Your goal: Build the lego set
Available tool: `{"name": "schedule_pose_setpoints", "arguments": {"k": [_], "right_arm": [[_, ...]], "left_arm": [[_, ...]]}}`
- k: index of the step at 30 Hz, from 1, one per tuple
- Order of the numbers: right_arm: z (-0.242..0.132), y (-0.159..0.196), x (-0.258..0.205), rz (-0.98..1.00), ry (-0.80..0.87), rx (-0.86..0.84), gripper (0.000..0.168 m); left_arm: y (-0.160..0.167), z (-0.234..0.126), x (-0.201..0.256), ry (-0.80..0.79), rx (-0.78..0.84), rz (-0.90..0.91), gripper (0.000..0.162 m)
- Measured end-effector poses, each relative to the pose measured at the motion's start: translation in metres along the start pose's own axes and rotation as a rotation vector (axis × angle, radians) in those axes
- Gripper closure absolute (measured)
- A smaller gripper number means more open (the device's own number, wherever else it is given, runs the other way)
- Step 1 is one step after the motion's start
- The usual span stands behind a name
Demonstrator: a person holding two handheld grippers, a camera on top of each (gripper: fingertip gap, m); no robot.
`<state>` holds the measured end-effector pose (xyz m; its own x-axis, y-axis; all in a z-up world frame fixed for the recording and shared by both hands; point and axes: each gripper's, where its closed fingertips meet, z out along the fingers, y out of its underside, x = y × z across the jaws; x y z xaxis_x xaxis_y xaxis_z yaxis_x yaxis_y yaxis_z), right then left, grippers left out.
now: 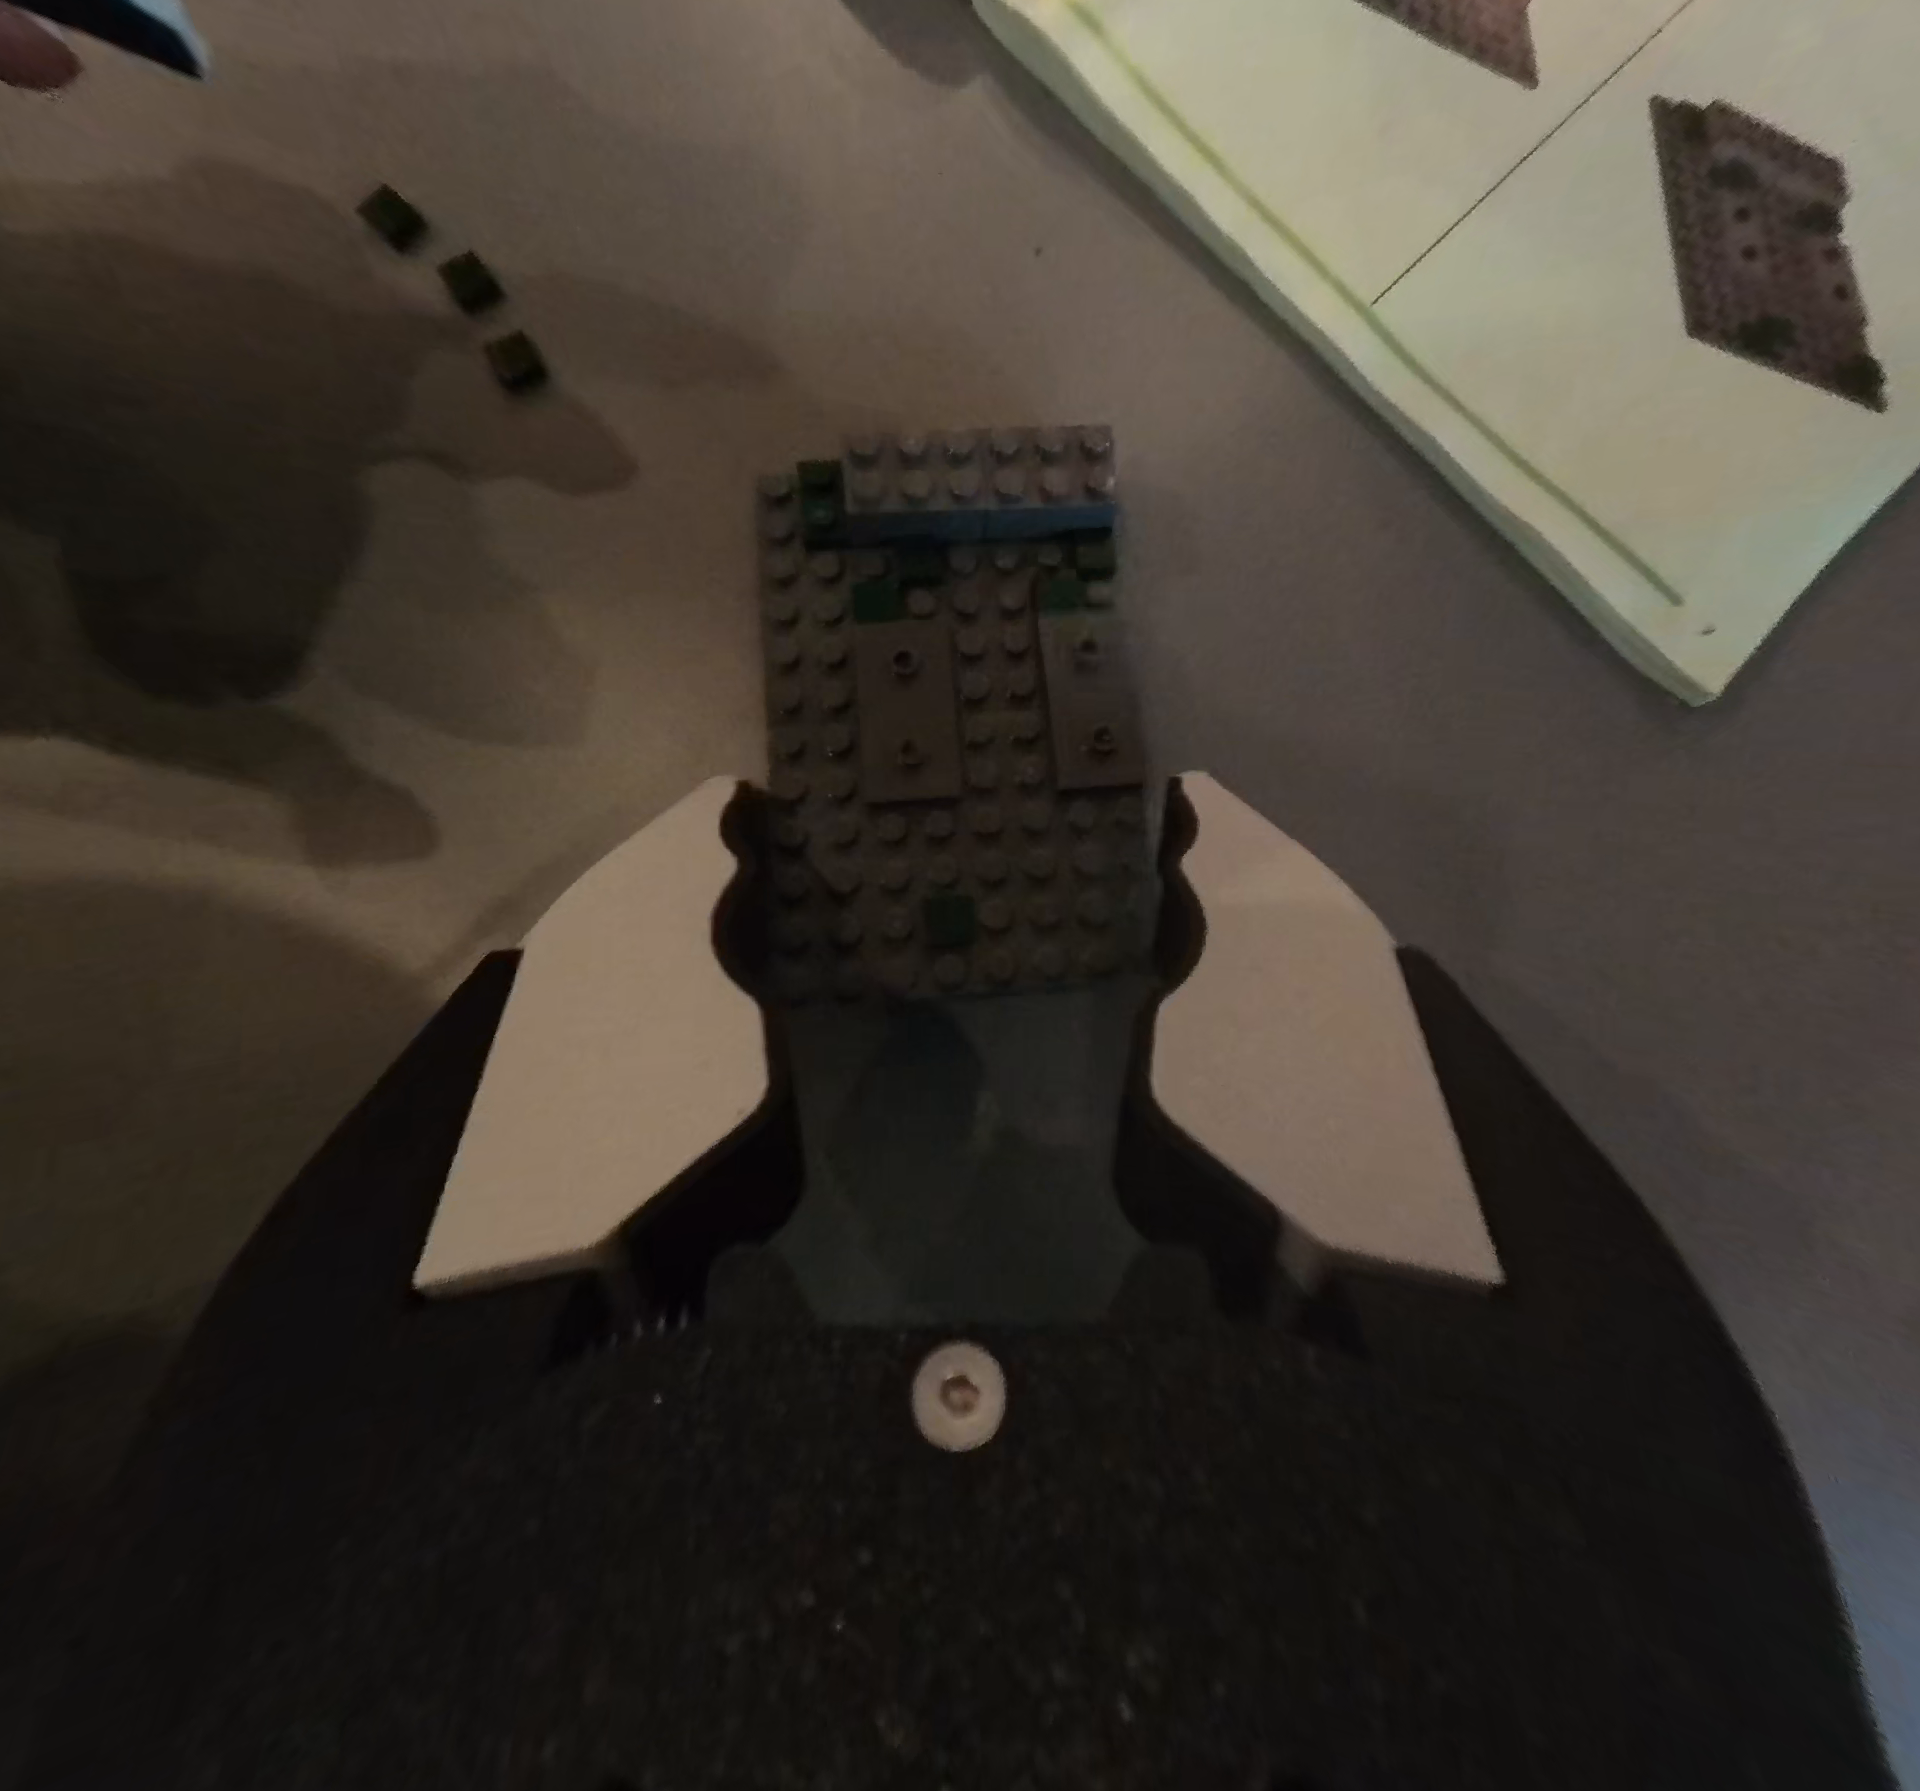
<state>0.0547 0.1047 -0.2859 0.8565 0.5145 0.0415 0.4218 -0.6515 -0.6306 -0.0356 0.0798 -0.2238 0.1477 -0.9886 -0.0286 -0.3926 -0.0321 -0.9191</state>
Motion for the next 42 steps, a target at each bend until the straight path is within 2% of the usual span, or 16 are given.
{"name": "schedule_pose_setpoints", "arguments": {"k": [4,10,11,13,15,16,18,21,27,29,31,35,42], "right_arm": [[-0.016,-0.008,-0.005,0.029,-0.067,0.079,0.082],[-0.045,-0.007,0.019,0.048,-0.067,0.18,0.08],[-0.048,-0.008,0.022,0.059,-0.069,0.205,0.086],[-0.055,-0.014,0.026,0.045,-0.054,0.273,0.114],[-0.061,-0.022,0.023,-0.001,-0.042,0.349,0.167],[-0.063,-0.026,0.021,-0.014,-0.029,0.37,0.168],[-0.062,-0.027,0.012,-0.044,-0.019,0.369,0.168],[-0.059,-0.029,-0.015,-0.089,-0.044,0.365,0.168],[-0.028,-0.039,-0.071,-0.278,-0.171,0.298,0.168],[-0.014,-0.043,-0.077,-0.324,-0.218,0.242,0.148],[-0.003,-0.051,-0.081,-0.335,-0.27,0.215,0.142],[0.018,-0.064,-0.084,-0.359,-0.335,0.159,0.142],[0.039,-0.064,-0.084,-0.391,-0.394,0.068,0.147]], "left_arm": [[0.001,-0.002,-0.003,-0.012,0.005,-0.02,0.094],[0.006,0.0,-0.008,-0.04,-0.007,-0.015,0.1],[0.007,0.001,-0.009,-0.047,-0.012,-0.015,0.103],[0.008,0.0,-0.012,-0.07,-0.021,-0.009,0.112],[0.007,-0.003,-0.017,-0.116,-0.024,0.011,0.125],[0.007,-0.006,-0.021,-0.146,-0.026,0.02,0.132],[0.006,-0.013,-0.027,-0.203,-0.034,0.041,0.147],[0.009,-0.025,-0.039,-0.283,-0.059,0.041,0.161],[0.017,-0.047,-0.058,-0.337,-0.085,-0.043,0.162],[0.019,-0.049,-0.058,-0.321,-0.094,-0.04,0.162],[0.024,-0.047,-0.056,-0.309,-0.116,-0.02,0.162],[0.032,-0.04,-0.049,-0.295,-0.153,0.007,0.162],[0.037,-0.038,-0.048,-0.29,-0.169,0.032,0.159]]}}
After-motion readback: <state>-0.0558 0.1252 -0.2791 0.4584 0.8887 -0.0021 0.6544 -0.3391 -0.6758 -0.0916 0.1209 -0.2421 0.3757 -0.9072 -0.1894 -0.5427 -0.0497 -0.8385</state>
